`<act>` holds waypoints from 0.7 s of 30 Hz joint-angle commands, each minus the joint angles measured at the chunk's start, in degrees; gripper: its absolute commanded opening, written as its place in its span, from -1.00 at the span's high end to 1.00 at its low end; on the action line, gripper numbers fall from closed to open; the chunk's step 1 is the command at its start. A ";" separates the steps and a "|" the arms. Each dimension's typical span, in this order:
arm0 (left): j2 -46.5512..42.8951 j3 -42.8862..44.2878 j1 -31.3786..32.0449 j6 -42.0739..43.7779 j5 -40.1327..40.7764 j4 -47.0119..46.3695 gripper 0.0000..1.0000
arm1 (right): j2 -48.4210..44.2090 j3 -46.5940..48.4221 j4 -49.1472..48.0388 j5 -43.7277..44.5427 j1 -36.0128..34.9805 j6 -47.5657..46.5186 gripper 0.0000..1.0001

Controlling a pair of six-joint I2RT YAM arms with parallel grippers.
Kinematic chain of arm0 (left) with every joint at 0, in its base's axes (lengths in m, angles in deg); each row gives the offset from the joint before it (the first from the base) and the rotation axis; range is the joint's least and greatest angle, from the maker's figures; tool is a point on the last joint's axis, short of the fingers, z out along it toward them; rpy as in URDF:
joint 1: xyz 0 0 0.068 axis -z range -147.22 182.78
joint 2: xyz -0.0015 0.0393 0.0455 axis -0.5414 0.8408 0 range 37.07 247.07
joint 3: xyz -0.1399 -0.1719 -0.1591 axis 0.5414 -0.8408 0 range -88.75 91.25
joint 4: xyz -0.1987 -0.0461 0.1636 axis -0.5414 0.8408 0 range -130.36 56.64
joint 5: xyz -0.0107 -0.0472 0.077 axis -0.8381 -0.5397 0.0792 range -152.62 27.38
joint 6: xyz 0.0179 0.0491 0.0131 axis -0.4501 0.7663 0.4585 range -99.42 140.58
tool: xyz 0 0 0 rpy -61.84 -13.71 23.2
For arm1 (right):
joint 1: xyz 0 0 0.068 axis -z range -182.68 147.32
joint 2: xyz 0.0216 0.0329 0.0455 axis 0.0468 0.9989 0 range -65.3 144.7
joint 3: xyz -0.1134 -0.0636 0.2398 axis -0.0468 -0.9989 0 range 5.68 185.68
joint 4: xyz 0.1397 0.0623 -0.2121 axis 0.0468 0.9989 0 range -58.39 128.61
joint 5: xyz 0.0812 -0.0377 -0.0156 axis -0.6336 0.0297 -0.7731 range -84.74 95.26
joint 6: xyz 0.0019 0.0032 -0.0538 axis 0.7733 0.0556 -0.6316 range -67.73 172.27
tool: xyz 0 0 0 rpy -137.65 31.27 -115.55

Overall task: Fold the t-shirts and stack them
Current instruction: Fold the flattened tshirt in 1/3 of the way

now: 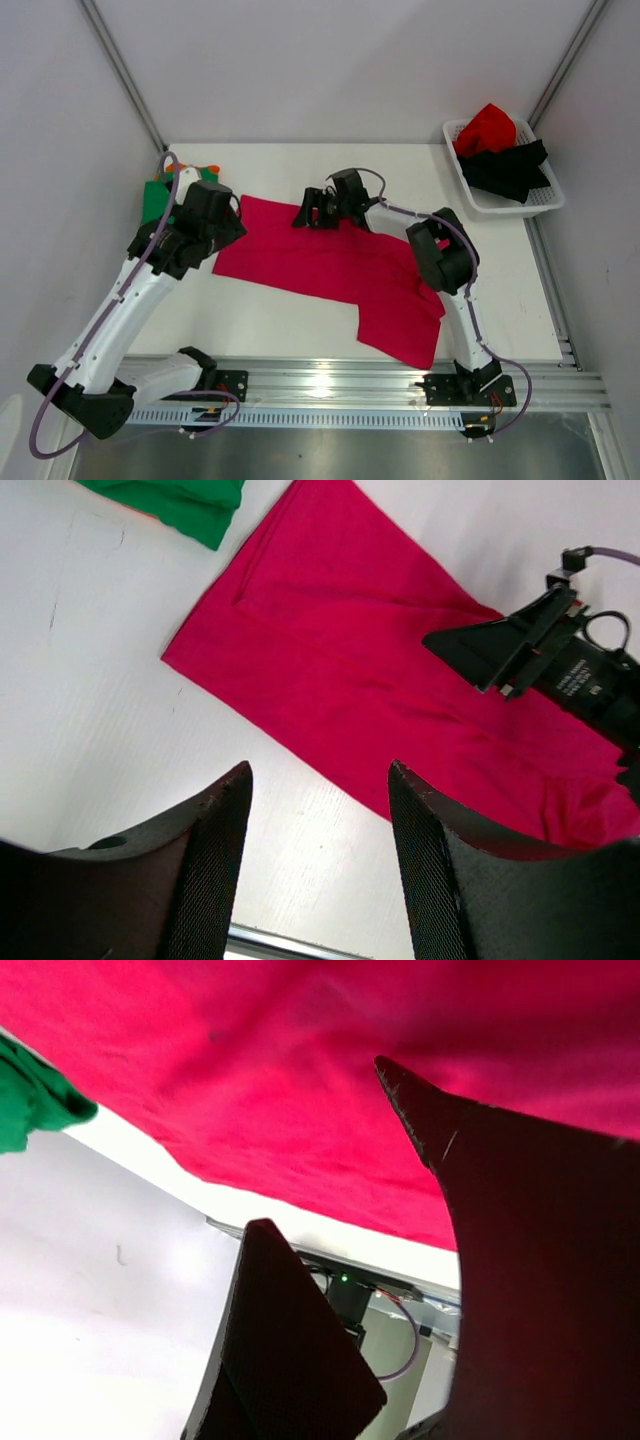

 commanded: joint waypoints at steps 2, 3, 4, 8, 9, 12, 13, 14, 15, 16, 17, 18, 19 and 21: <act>1.48 -1.39 -0.46 1.91 -0.59 -2.72 -0.20 | -7.35 -1.41 -3.56 -2.31 -0.36 -1.91 -0.55; 1.83 -1.48 -0.46 1.91 -0.67 -2.72 -0.19 | -8.06 -1.50 -3.56 -2.48 -0.36 -2.00 -0.54; 2.70 -1.48 -0.46 1.82 -0.59 -2.81 -0.20 | -8.59 -1.58 -3.65 -2.48 -0.36 -2.09 -0.55; 5.16 -5.07 -0.46 -2.73 0.20 -2.73 -0.20 | -11.75 -2.20 -4.09 -3.10 -0.19 -2.09 -0.55; 5.52 -7.43 -0.46 -5.36 0.20 -1.24 -0.19 | -13.32 -2.63 -4.26 -3.19 -0.10 -1.92 -0.55; 5.17 -16.62 -0.46 -16.00 -2.69 -3.32 -0.18 | -18.49 -7.09 -4.26 -1.44 -0.10 -0.69 -0.55; 4.91 -18.51 -0.54 -19.15 -3.83 -4.82 -0.18 | -20.44 -9.38 -5.05 2.40 -0.10 1.32 -0.55; 4.30 -20.01 -0.46 -20.49 -5.49 -6.31 -0.17 | -22.28 -11.84 -5.40 4.79 -0.10 2.56 -0.55; 4.29 -23.07 -0.46 -21.37 -6.21 -8.59 -0.17 | -26.48 -17.35 -5.58 7.42 -0.10 3.96 -0.55; 4.38 -23.79 -0.46 -21.73 -6.73 -9.57 -0.17 | -28.78 -20.54 -5.58 14.06 -0.10 5.72 -0.55; 4.55 -23.72 -0.46 -21.39 -7.18 -10.19 -0.17 | -31.24 -23.79 -6.02 17.17 -0.10 9.13 -0.56; 5.60 -23.54 -0.46 -21.12 -7.35 -10.37 -0.17 | -33.79 -27.13 -6.46 19.99 -0.27 10.73 -0.56; 6.39 -22.32 -0.46 -20.25 -7.18 -9.76 -0.17 | -39.04 -33.60 -6.72 22.89 -0.45 12.13 -0.56; 8.67 -20.12 -0.37 -19.28 -6.57 -8.62 -0.17 | -44.51 -38.74 -5.07 31.76 -1.50 16.35 -0.57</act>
